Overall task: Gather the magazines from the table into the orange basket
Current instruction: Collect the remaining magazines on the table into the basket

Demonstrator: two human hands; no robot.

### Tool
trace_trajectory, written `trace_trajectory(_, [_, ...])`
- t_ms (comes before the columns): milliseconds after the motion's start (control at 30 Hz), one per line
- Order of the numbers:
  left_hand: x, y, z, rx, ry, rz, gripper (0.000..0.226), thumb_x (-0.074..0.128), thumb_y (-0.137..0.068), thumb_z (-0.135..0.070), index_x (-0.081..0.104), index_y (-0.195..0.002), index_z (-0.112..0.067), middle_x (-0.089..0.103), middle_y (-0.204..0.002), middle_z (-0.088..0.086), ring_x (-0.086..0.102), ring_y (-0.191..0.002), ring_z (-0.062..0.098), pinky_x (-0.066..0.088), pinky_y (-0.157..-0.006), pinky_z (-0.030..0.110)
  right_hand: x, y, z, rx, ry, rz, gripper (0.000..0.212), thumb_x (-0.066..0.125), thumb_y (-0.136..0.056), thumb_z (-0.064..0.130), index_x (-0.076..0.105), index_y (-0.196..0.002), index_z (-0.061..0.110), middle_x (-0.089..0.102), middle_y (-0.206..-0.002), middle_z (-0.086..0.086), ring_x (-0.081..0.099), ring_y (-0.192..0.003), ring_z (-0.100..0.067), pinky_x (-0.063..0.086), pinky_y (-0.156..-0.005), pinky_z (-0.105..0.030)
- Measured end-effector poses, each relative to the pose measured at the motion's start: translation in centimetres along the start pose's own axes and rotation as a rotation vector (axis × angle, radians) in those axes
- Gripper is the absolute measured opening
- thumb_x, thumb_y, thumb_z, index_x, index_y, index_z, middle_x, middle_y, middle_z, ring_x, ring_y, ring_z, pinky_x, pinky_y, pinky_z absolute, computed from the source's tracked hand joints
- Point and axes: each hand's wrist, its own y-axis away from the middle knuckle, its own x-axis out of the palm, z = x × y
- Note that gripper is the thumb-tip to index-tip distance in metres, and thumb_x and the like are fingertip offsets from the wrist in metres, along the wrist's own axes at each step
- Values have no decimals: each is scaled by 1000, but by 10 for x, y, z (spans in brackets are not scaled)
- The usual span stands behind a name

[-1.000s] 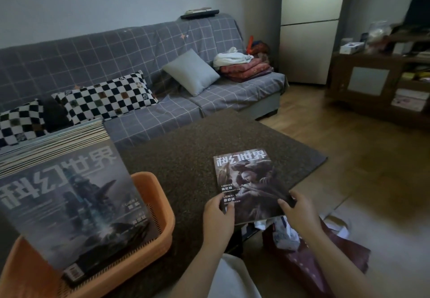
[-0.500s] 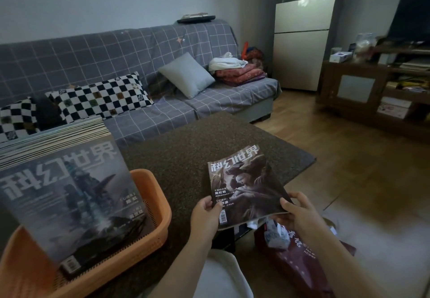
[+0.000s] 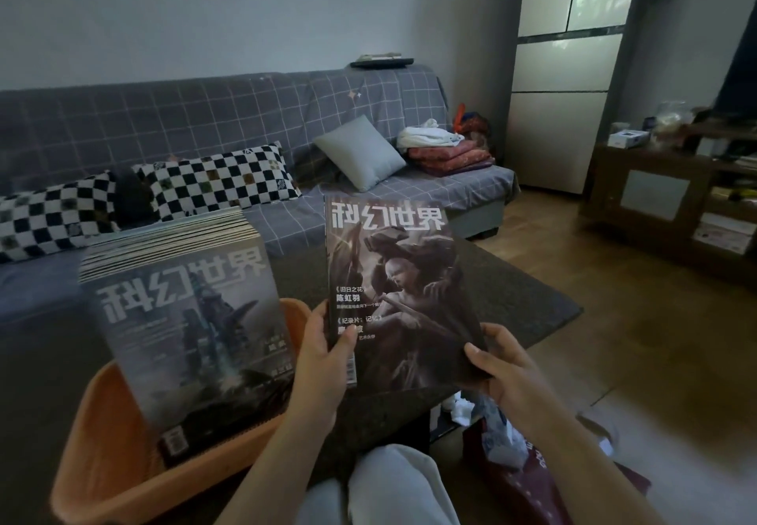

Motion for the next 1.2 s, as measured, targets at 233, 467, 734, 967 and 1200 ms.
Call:
trace_trajectory(233, [-67,12,-13,115,1,-138,32,51,-97,-15,48,-122,-35,64,-116,0,63,-107,20,52,-92,46,66,-18,-7,-33,197,152,48,70,-70,26,54,-116,24,69,-109,-2,66,-102,-25,52,-85,-50])
trace_trajectory(467, [-132,26,-21,192,-59,-269,25,54,-92,-37,52,-102,-60,68,-104,-19,69,-93,5,57,-63,23,133,-36,-22,-40,276,256,41,67,-80,19,48,-117,20,72,-104,-4,68,-96,-23,54,-84,-46])
trace_trajectory(734, [-192,29,-11,168,-109,-370,31,68,-78,-37,57,-103,-53,69,-112,-4,69,-99,18,59,-73,40,187,-52,-48,-57,450,305,36,62,-86,9,49,-105,36,67,-111,5,63,-104,-13,49,-94,-45])
trace_trajectory(967, [-222,24,9,18,-491,-539,22,74,-81,-25,59,-81,-41,65,-80,-10,64,-75,7,46,-53,19,207,-65,-85,-231,837,219,62,63,-85,11,35,-131,41,57,-112,20,52,-108,-2,42,-80,-18])
trace_trajectory(1200, [-219,17,7,43,-713,-585,25,77,-77,-23,54,-80,-32,61,-75,-15,59,-70,0,46,-57,18,213,-75,-97,-341,1022,58,61,67,-83,14,41,-135,32,62,-115,10,58,-108,-13,42,-76,-19])
